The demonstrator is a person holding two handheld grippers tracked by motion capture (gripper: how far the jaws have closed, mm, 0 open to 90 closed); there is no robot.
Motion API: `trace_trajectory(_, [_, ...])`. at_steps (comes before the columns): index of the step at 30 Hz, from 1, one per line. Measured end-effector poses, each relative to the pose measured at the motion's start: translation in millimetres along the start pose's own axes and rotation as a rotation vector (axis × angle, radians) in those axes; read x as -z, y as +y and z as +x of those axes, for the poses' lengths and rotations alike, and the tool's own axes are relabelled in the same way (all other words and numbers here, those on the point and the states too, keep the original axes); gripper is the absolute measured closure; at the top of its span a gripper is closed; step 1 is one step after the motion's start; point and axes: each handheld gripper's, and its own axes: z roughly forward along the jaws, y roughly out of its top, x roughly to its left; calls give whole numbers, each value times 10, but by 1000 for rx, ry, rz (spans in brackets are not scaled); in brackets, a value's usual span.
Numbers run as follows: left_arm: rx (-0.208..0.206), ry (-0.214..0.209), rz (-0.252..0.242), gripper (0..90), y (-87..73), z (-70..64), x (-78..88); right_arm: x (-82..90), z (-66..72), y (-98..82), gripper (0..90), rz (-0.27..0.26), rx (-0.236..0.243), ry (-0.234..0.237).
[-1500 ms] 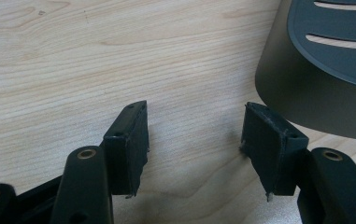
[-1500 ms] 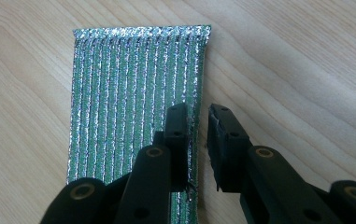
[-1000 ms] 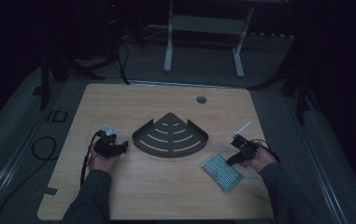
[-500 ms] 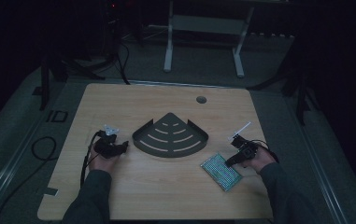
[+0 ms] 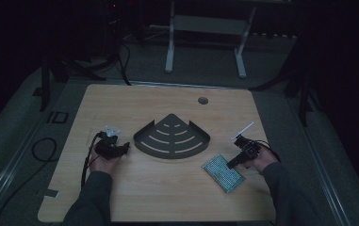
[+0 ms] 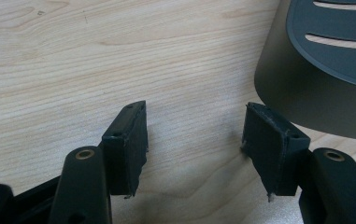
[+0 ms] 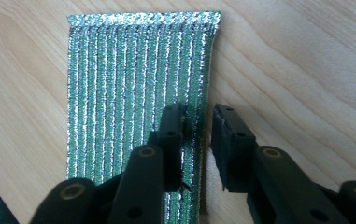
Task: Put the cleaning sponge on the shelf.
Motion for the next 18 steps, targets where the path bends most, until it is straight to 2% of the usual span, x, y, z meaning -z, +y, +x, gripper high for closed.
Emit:
trace_trajectory(6, [1,0,0,409,0,-1,0,-10,-11,0,804,5,-3,31])
trace_trajectory(9, [0,0,0,409,0,-1,0,-8,-5,3,886,10,6,38])
trace_trajectory(18, [-1,0,0,408,0,0,0,28,64,20,898,12,26,7])
